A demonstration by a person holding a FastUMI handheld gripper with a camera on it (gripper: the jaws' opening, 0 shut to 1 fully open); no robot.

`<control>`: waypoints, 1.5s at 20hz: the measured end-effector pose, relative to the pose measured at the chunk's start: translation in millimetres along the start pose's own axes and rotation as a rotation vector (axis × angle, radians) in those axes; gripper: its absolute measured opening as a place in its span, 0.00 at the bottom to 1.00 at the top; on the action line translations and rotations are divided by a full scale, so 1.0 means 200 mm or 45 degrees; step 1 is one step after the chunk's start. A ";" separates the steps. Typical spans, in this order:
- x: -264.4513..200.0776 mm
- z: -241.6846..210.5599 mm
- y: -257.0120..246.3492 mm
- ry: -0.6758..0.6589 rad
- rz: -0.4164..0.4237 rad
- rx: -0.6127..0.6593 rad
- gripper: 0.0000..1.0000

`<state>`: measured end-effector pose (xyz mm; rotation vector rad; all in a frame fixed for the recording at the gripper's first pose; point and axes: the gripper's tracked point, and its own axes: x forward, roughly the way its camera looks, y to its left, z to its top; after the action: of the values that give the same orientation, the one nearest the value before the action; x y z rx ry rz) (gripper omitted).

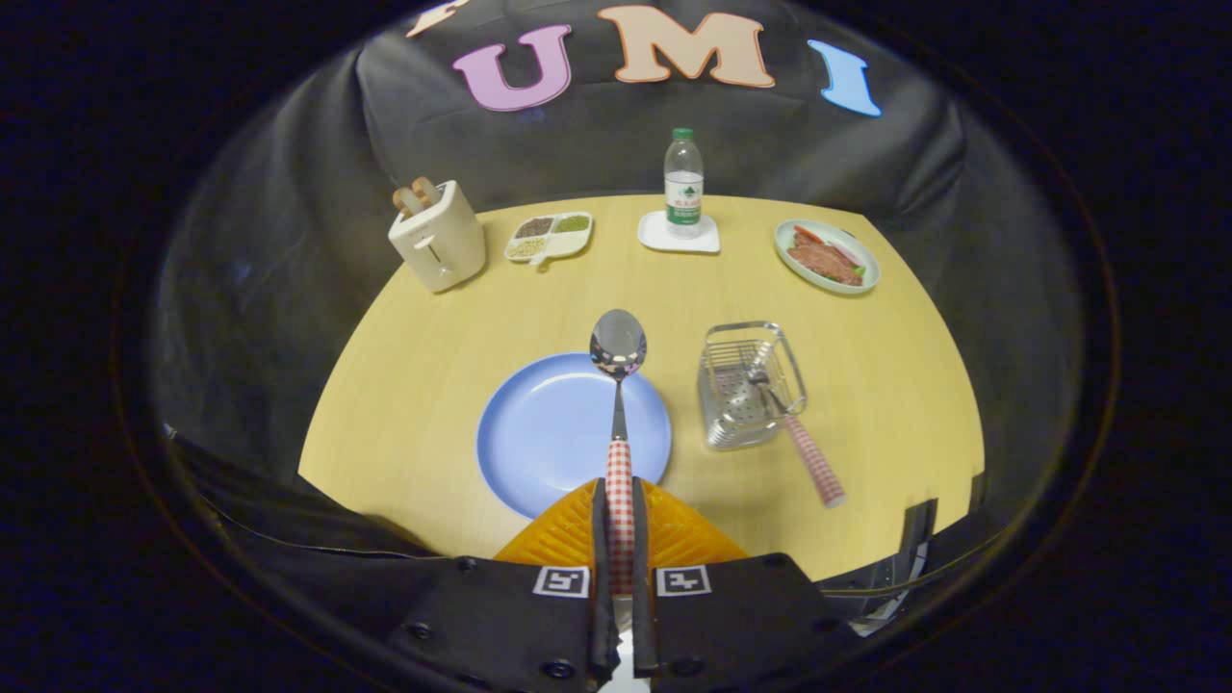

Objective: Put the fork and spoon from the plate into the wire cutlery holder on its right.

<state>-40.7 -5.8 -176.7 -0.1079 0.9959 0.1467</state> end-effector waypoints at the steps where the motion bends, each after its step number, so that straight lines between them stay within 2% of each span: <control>1: -0.03 0.02 -0.05 0.017 -0.019 -0.010 0.11; 6: -0.05 0.07 -0.27 0.158 -0.068 -0.084 0.11; 13: 0.06 0.06 -0.50 0.487 -0.072 -0.214 0.11; 19: 0.15 0.12 -0.53 0.690 -0.042 -0.423 0.11; 26: 0.20 0.22 -0.49 0.820 -0.018 -0.640 0.11; 30: 0.25 0.24 -0.47 0.856 -0.008 -0.702 0.11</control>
<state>41.6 -88.0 -191.5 -0.7000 1.6036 0.3936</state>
